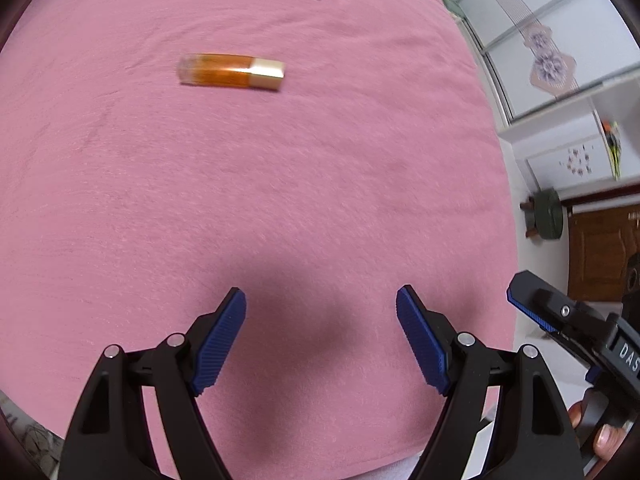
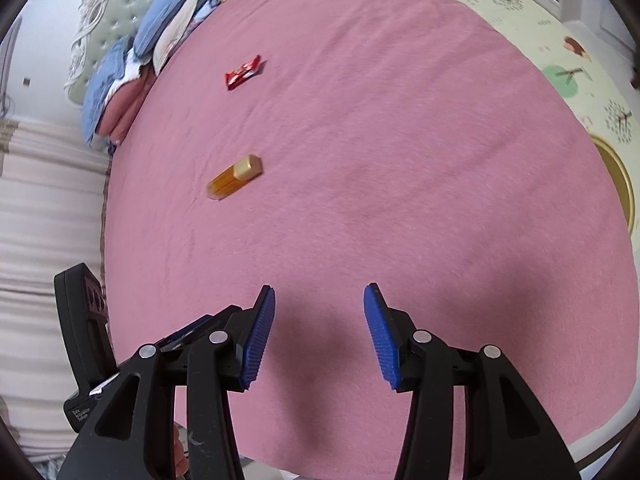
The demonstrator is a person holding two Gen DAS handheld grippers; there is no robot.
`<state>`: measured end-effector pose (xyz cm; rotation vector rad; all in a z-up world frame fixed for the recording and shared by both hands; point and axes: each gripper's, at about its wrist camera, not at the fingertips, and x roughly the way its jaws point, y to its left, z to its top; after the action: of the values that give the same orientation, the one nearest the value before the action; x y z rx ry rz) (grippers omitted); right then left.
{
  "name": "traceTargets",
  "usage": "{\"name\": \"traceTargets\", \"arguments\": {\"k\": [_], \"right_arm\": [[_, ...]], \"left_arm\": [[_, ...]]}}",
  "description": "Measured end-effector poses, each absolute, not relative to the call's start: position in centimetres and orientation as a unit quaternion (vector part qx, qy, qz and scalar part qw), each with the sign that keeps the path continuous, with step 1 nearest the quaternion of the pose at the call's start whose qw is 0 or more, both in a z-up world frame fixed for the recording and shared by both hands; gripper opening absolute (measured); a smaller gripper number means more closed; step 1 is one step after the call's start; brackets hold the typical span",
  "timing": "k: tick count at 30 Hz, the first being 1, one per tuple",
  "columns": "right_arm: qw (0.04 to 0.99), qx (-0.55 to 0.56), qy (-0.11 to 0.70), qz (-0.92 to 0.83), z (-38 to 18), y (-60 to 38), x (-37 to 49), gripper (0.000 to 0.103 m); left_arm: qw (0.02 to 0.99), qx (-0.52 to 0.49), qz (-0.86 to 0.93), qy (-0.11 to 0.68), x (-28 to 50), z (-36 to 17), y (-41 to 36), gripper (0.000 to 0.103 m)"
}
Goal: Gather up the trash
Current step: 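Move both tools back toward the perfume bottle and wrapper on the bed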
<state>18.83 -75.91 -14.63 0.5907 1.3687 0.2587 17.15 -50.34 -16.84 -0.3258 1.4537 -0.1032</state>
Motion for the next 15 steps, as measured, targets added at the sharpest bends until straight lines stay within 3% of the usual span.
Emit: {"name": "traceTargets", "arguments": {"k": [15], "right_arm": [[0.710,0.183,0.654,0.184,-16.3,-71.9,30.4,0.048]], "left_arm": [[0.720,-0.286,0.068,0.629,26.3,-19.4,-46.1,0.077]]}}
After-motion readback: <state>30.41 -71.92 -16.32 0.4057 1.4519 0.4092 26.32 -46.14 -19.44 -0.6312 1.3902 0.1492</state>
